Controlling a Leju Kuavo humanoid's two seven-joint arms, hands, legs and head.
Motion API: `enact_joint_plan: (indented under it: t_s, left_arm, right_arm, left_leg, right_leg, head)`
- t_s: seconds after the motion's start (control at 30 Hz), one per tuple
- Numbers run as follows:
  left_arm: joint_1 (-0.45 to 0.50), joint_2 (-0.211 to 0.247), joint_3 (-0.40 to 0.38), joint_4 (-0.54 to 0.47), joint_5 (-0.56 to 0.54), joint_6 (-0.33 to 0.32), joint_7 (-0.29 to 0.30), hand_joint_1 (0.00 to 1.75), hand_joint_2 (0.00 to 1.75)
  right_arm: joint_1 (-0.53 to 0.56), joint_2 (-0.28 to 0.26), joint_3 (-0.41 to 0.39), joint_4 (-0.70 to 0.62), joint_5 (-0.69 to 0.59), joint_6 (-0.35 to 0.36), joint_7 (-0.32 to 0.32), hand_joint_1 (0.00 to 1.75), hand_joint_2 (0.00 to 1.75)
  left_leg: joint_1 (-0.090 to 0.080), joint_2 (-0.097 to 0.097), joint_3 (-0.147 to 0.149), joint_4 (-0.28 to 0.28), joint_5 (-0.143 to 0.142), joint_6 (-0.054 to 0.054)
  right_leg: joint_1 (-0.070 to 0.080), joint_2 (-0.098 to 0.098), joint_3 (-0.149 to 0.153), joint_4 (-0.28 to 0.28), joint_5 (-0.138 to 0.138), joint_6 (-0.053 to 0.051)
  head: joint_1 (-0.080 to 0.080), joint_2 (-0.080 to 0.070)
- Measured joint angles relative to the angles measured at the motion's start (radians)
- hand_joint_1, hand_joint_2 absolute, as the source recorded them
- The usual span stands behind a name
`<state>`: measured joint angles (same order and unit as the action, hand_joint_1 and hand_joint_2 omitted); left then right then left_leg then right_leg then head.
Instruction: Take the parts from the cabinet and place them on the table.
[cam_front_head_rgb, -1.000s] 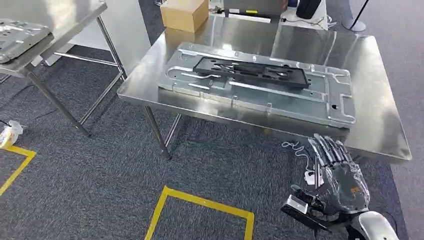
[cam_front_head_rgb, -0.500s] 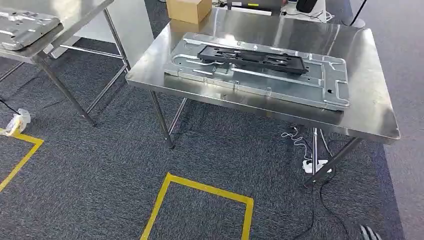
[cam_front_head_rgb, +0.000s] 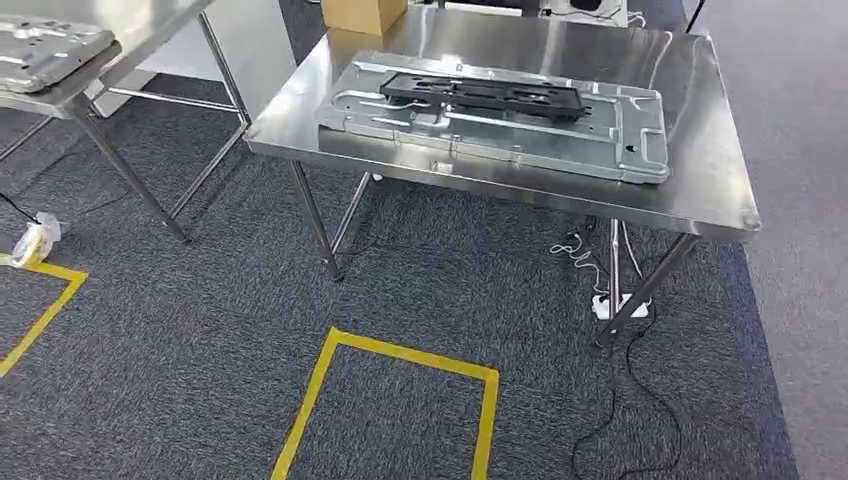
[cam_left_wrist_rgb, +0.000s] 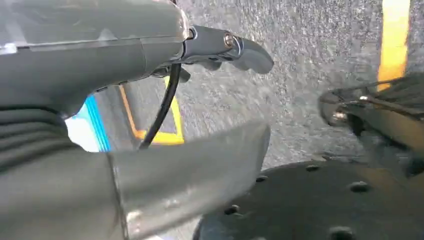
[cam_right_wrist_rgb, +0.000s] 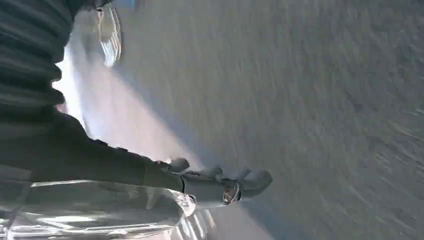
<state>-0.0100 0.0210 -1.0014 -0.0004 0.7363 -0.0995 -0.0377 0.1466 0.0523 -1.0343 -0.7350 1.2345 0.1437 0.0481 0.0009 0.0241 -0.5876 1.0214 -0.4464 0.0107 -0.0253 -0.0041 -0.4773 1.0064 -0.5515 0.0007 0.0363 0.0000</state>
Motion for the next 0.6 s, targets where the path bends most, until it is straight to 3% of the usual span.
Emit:
enact_joint_plan:
  t_s: [0.03, 0.07, 0.13, 0.17, 0.2, 0.23, 0.27, 0.3, 0.33, 0.37, 0.4, 0.47, 0.53, 0.57, 0.6]
  left_arm:
    - [0.001, 0.000, -0.004, 0.000, -0.120, 0.027, 0.014, 0.00, 1.75]
    - [0.002, 0.000, -0.008, 0.000, -0.278, 0.045, 0.022, 0.00, 1.75]
    - [0.005, 0.000, -0.010, 0.000, -0.478, 0.061, 0.029, 0.00, 1.75]
    - [0.004, 0.001, -0.012, 0.000, -0.517, 0.064, 0.029, 0.00, 1.75]
    - [0.004, 0.001, -0.015, 0.000, -0.485, 0.064, 0.029, 0.00, 1.75]
    - [0.004, 0.001, -0.017, 0.000, -0.462, 0.065, 0.029, 0.00, 1.75]
    - [0.006, 0.001, -0.017, 0.000, -0.456, 0.068, 0.027, 0.00, 1.75]
    - [0.006, 0.001, -0.017, 0.000, -0.453, 0.069, 0.026, 0.00, 0.00]
    - [0.006, 0.001, -0.017, 0.000, -0.452, 0.070, 0.024, 0.00, 0.00]
    - [0.007, 0.004, -0.018, 0.001, -0.443, 0.071, 0.022, 0.00, 0.00]
    - [0.006, 0.004, -0.018, 0.000, -0.421, 0.067, 0.014, 0.00, 0.00]
    - [0.005, 0.004, -0.018, 0.001, -0.214, 0.039, -0.027, 0.00, 0.00]
    - [0.003, 0.002, -0.018, 0.000, -0.043, 0.033, -0.038, 0.00, 0.00]
    - [0.002, 0.002, -0.018, 0.000, -0.037, 0.035, -0.035, 0.00, 0.00]
    - [0.003, 0.001, -0.018, 0.000, -0.029, 0.032, -0.041, 0.00, 0.00]
  right_arm:
    - [-0.007, 0.005, -0.027, 0.017, -0.119, -0.032, 0.000, 0.00, 1.75]
    - [-0.014, 0.011, -0.047, 0.034, -0.288, -0.060, 0.000, 0.00, 1.75]
    - [-0.027, 0.017, -0.073, 0.060, -0.667, -0.091, -0.008, 0.00, 1.75]
    - [-0.032, 0.020, -0.090, 0.072, -0.885, -0.100, -0.011, 0.00, 1.75]
    - [-0.035, 0.021, -0.101, 0.081, -1.014, -0.103, -0.011, 0.00, 1.75]
    - [-0.039, 0.024, -0.115, 0.092, -1.108, -0.108, -0.014, 0.00, 1.75]
    - [-0.042, 0.025, -0.123, 0.099, -1.144, -0.112, -0.015, 0.00, 0.00]
    - [-0.046, 0.028, -0.132, 0.107, -1.117, -0.112, -0.015, 0.00, 0.00]
    - [-0.051, 0.030, -0.140, 0.116, -1.036, -0.112, -0.015, 0.00, 0.00]
    - [-0.055, 0.038, -0.146, 0.128, -0.920, -0.111, -0.016, 0.00, 0.00]
    - [-0.059, 0.038, -0.152, 0.136, -0.818, -0.101, -0.016, 0.00, 0.00]
    - [-0.067, 0.038, -0.167, 0.156, -0.423, -0.050, -0.030, 0.00, 0.00]
    - [-0.076, 0.037, -0.174, 0.173, -0.066, -0.039, -0.047, 0.00, 0.00]
    - [-0.077, 0.039, -0.180, 0.185, 0.032, -0.041, -0.050, 0.00, 0.00]
    - [-0.080, 0.038, -0.186, 0.198, 0.097, -0.027, -0.056, 0.00, 0.00]
  left_leg:
    - [0.003, -0.005, -0.004, 0.019, -0.023, -0.008]
    - [0.004, -0.008, -0.023, 0.069, -0.074, -0.013]
    - [0.006, -0.012, -0.077, 0.215, -0.163, -0.020]
    - [0.006, -0.013, -0.099, 0.281, -0.189, -0.021]
    - [0.006, -0.013, -0.099, 0.303, -0.188, -0.020]
    - [0.006, -0.013, -0.076, 0.277, -0.165, -0.016]
    - [0.005, -0.013, -0.032, 0.211, -0.130, -0.010]
    - [0.003, -0.013, 0.026, 0.117, -0.090, -0.001]
    - [-0.004, -0.014, 0.087, 0.015, -0.061, 0.015]
    - [-0.006, -0.013, 0.113, -0.032, -0.076, 0.024]
    - [-0.008, -0.011, 0.109, -0.028, -0.064, 0.020]
    - [-0.012, -0.011, 0.101, -0.035, -0.065, 0.025]
    - [0.000, -0.006, 0.116, -0.068, -0.043, 0.034]
    - [-0.012, -0.012, 0.115, -0.067, -0.050, 0.019]
    - [-0.010, -0.015, 0.110, -0.062, -0.050, 0.011]
  right_leg:
    - [-0.001, -0.004, -0.005, 0.000, 0.006, -0.009]
    - [-0.001, -0.004, -0.012, 0.000, 0.012, -0.017]
    - [0.003, -0.003, -0.028, 0.001, 0.023, -0.021]
    - [0.006, -0.003, -0.035, 0.001, 0.028, -0.021]
    - [0.008, -0.003, -0.039, 0.002, 0.031, -0.021]
    - [0.011, -0.004, -0.042, 0.002, 0.033, -0.020]
    - [0.013, -0.004, -0.043, 0.002, 0.034, -0.020]
    - [0.015, -0.003, -0.042, 0.002, 0.035, -0.020]
    - [0.017, -0.003, -0.041, 0.002, 0.037, -0.019]
    - [0.022, -0.004, -0.044, 0.003, 0.040, -0.015]
    - [0.018, -0.004, -0.044, 0.000, 0.044, -0.010]
    - [0.015, -0.007, -0.046, -0.001, 0.049, -0.001]
    - [0.017, -0.006, -0.044, 0.005, 0.044, 0.011]
    - [0.018, -0.004, -0.048, -0.009, 0.052, 0.011]
    - [0.018, -0.003, -0.046, -0.016, 0.058, -0.006]
  head:
    - [-0.004, 0.000]
    - [-0.005, 0.000]
    - [-0.006, 0.000]
    - [-0.005, 0.000]
    - [-0.006, 0.000]
    - [-0.005, 0.000]
    - [-0.006, 0.000]
    - [-0.005, 0.000]
    - [-0.006, 0.000]
    - [-0.005, 0.000]
    - [-0.005, 0.000]
    - [-0.005, 0.000]
    - [-0.004, 0.000]
    - [-0.003, 0.000]
    - [-0.003, 0.000]
